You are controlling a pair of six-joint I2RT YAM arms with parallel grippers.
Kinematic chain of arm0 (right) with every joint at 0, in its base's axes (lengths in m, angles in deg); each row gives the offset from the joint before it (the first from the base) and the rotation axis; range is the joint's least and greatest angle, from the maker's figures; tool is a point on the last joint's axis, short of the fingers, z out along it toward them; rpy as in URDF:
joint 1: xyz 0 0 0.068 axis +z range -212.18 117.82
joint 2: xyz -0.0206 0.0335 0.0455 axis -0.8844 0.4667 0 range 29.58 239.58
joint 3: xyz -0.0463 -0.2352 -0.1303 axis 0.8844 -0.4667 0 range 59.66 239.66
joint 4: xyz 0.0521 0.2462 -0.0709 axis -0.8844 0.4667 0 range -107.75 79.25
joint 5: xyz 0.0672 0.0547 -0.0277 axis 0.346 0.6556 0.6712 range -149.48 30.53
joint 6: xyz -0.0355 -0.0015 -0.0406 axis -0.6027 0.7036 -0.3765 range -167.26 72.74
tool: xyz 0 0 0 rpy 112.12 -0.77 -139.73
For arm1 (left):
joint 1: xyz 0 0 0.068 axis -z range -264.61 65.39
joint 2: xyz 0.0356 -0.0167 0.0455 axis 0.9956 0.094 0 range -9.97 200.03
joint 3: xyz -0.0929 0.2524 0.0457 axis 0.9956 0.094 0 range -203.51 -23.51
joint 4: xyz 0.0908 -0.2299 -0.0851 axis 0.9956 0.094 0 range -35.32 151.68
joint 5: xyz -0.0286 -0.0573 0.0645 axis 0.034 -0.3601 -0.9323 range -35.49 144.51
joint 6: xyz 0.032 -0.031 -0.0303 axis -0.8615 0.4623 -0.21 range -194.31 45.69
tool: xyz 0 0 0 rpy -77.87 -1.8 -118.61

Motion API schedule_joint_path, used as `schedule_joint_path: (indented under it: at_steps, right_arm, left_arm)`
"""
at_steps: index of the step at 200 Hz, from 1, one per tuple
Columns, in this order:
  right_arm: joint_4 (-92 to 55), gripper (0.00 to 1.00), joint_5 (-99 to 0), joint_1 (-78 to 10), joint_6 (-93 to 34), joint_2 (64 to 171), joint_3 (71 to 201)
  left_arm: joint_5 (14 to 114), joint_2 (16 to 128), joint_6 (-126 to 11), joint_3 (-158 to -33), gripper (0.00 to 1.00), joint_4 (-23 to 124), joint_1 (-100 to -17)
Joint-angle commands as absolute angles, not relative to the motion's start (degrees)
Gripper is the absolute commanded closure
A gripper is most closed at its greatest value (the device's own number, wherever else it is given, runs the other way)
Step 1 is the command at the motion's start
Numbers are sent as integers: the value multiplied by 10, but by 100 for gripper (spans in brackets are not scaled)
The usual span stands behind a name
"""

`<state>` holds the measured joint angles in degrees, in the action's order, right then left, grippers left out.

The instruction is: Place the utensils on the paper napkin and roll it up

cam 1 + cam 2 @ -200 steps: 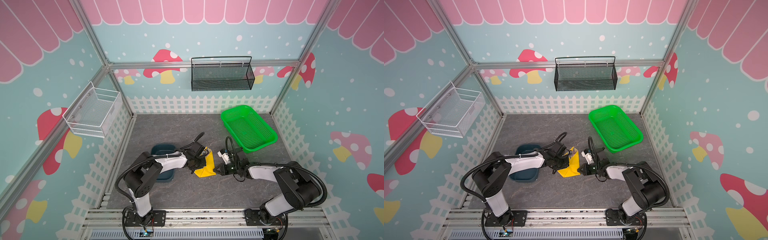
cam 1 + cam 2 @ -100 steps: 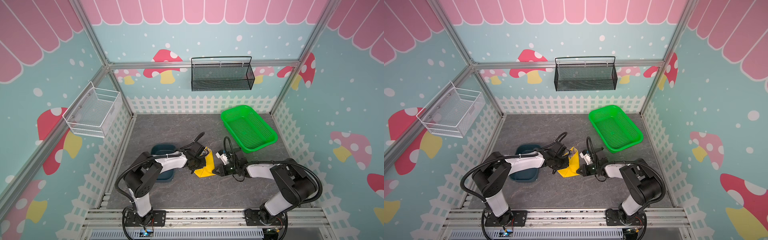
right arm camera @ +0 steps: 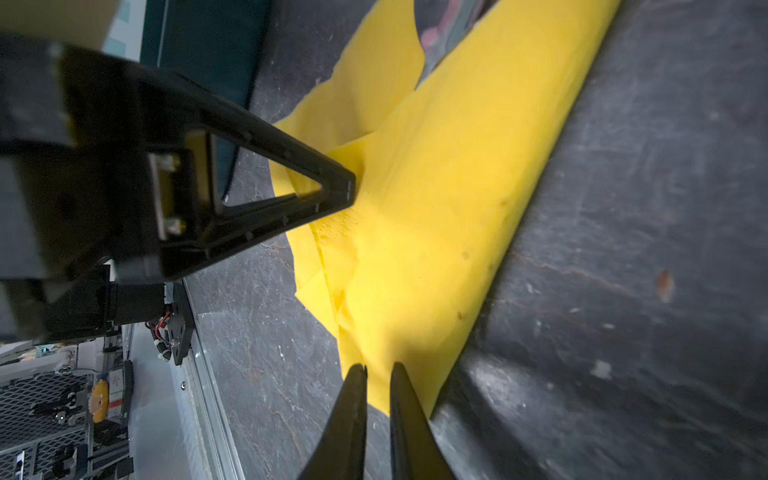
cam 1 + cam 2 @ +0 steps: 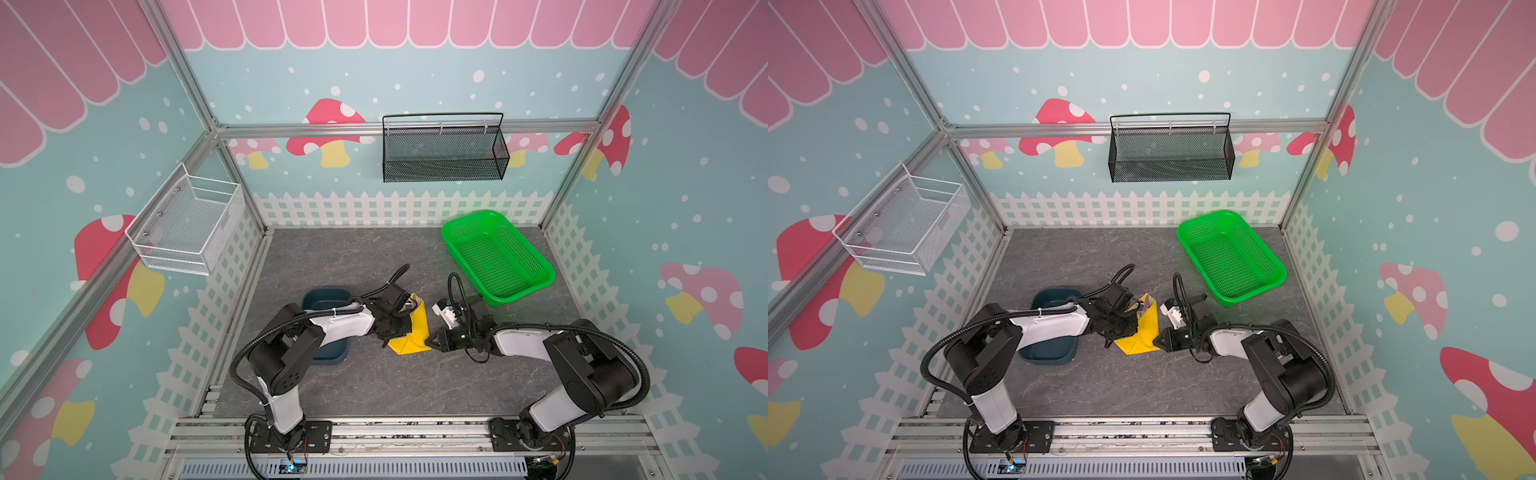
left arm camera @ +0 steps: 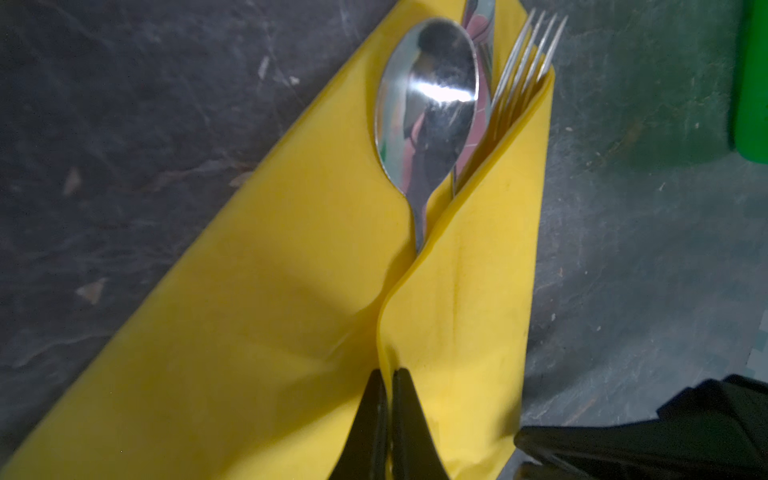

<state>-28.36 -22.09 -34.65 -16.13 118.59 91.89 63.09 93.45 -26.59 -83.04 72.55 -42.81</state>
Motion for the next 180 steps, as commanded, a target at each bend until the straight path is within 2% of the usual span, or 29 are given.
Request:
schedule_joint_path:
  at_steps: [1,50,87,180]
  right_arm:
    - [-279,85,-252,-344,-141,1175,940]
    - [-317,85,-200,-340,-124,1209,958]
    - [-309,85,-230,-326,-140,1214,961]
    - [-311,89,-215,-301,-141,1262,993]
  left_arm:
    - [618,939,-269,-843,92,735,-425]
    - [622,942,-270,-845,91,736,-425]
    - [629,944,-271,-850,91,743,-425]
    - [627,950,-266,-851,91,743,-424]
